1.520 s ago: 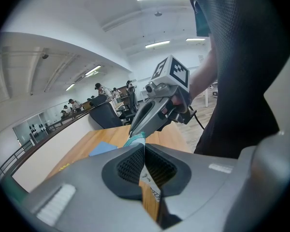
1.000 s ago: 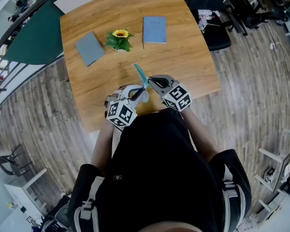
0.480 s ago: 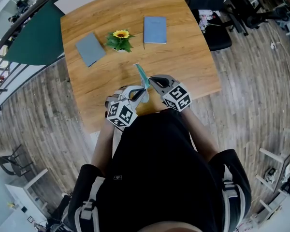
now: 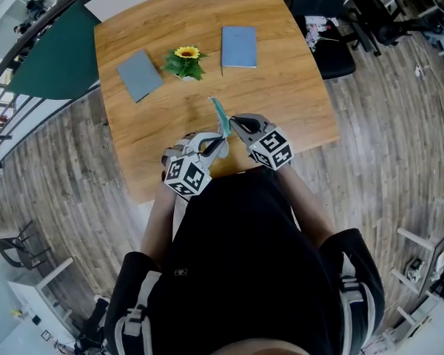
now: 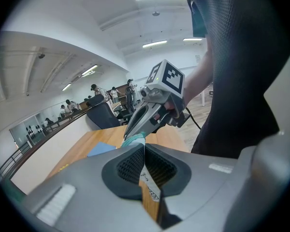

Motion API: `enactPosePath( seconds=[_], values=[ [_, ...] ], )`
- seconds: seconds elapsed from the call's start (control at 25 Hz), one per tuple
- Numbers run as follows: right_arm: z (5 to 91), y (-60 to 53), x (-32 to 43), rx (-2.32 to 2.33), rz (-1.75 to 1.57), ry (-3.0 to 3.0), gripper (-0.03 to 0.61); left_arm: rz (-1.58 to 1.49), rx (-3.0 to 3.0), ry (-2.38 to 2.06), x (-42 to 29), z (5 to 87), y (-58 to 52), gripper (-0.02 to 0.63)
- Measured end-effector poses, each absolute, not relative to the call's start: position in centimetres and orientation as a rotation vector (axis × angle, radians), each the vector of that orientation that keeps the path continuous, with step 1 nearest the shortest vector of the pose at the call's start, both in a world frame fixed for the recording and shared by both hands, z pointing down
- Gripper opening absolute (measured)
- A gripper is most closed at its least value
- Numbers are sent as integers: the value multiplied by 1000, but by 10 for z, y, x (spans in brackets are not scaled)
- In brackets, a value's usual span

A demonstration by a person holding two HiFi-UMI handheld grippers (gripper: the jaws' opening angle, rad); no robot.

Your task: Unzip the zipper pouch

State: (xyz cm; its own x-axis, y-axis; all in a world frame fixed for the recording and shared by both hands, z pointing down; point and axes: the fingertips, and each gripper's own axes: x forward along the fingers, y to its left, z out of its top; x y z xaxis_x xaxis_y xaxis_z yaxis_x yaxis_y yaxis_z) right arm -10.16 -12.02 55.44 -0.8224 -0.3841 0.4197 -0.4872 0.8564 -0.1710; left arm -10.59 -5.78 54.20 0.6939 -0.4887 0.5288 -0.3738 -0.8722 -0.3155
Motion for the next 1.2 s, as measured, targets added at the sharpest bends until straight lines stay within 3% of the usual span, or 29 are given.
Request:
enactPosePath(
  seconds=[1.2],
  values=[
    [570, -134, -89, 768, 362, -2572, 8, -907, -2736, 666, -99, 543, -46, 5]
  ],
)
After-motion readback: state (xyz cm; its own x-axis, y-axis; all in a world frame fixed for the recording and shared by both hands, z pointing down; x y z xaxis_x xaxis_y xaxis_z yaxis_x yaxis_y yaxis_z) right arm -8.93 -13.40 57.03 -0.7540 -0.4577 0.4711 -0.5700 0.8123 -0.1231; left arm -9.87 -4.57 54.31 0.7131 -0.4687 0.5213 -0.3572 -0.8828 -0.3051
